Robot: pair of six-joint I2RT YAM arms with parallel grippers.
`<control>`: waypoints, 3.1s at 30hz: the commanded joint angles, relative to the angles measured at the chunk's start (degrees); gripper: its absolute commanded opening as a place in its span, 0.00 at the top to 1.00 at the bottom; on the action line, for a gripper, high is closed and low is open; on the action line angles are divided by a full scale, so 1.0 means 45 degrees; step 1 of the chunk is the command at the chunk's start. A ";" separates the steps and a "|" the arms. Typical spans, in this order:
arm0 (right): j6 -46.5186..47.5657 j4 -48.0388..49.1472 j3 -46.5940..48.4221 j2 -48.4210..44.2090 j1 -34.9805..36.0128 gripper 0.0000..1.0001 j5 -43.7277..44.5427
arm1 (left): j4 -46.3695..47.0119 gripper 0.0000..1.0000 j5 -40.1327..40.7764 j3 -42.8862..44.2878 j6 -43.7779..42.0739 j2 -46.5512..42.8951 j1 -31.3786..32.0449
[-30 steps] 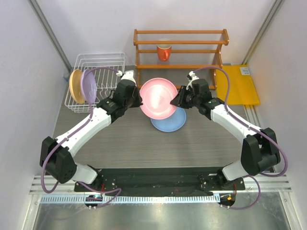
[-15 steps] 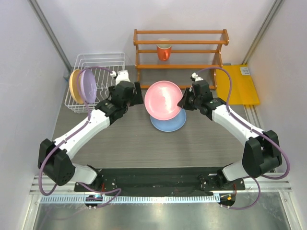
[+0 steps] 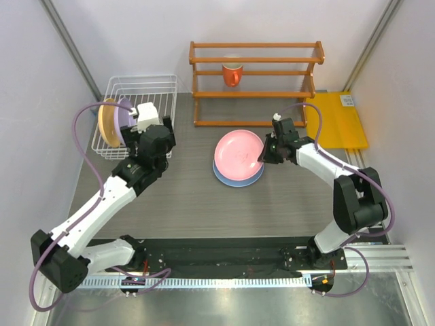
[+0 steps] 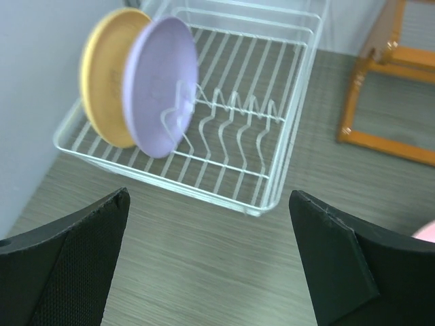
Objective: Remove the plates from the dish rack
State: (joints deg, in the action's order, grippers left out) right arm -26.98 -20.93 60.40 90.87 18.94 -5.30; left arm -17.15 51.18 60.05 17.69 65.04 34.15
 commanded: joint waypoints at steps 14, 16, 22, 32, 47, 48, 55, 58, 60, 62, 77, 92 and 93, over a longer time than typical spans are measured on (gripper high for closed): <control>-0.0274 -0.0641 0.0483 0.0159 -0.0087 0.51 -0.1188 | 0.1584 0.01 0.2026 -0.0181 -0.1491 0.0196 -0.0420; -0.0021 -0.1205 0.0698 -0.0036 -0.0068 0.46 -0.0446 | 0.1603 0.01 0.1948 -0.0161 -0.1529 0.0255 -0.0770; 0.0721 -0.2515 0.1284 -0.0855 -0.0107 0.41 0.1989 | 0.1798 0.01 0.1343 -0.0142 -0.1607 0.0488 -0.2448; 0.1054 -0.2693 0.1324 -0.1815 -0.0302 0.33 0.3131 | 0.3380 0.00 0.0328 0.0540 -0.2194 0.2536 -0.4775; 0.1308 -0.2537 0.1480 -0.0819 -0.0771 0.34 0.2682 | 0.3498 0.19 -0.1100 0.3000 -0.1783 0.6679 -0.6612; 0.1347 -0.2537 0.1460 -0.0799 -0.0829 0.34 0.2662 | 0.3440 0.19 -0.1177 0.3080 -0.1706 0.6816 -0.6709; 0.1445 -0.2459 0.1343 -0.0721 -0.1123 0.37 0.2526 | 0.3205 0.49 -0.1373 0.3627 -0.1725 0.7520 -0.6886; 0.1445 -0.2420 0.1265 -0.0721 -0.1181 0.38 0.2526 | 0.3069 0.70 -0.1412 0.3705 -0.1705 0.7501 -0.6886; 0.1445 -0.2381 0.1187 -0.0740 -0.1201 0.38 0.2448 | 0.2972 0.82 -0.1373 0.3706 -0.1705 0.7481 -0.6886; 0.1445 -0.2342 0.1129 -0.0779 -0.1240 0.38 0.2447 | 0.2893 0.92 -0.1392 0.3745 -0.1705 0.7423 -0.6886; 0.1426 -0.2302 0.0777 -0.1150 -0.1259 0.38 0.2467 | 0.2930 1.00 0.0598 0.4077 -0.3207 0.6193 -0.6282; 0.1406 -0.2302 0.0621 -0.1892 -0.1260 0.37 0.2447 | 0.5588 1.00 0.3450 0.3472 -0.6821 0.5528 -0.4660; 0.1387 -0.2302 0.0640 -0.1893 -0.1259 0.37 0.2409 | 0.5588 1.00 0.3509 0.3452 -0.6880 0.5586 -0.4660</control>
State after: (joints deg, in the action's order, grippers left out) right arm -21.12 -32.16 63.57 85.08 13.37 5.89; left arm -4.03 59.81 73.45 -10.66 96.31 13.72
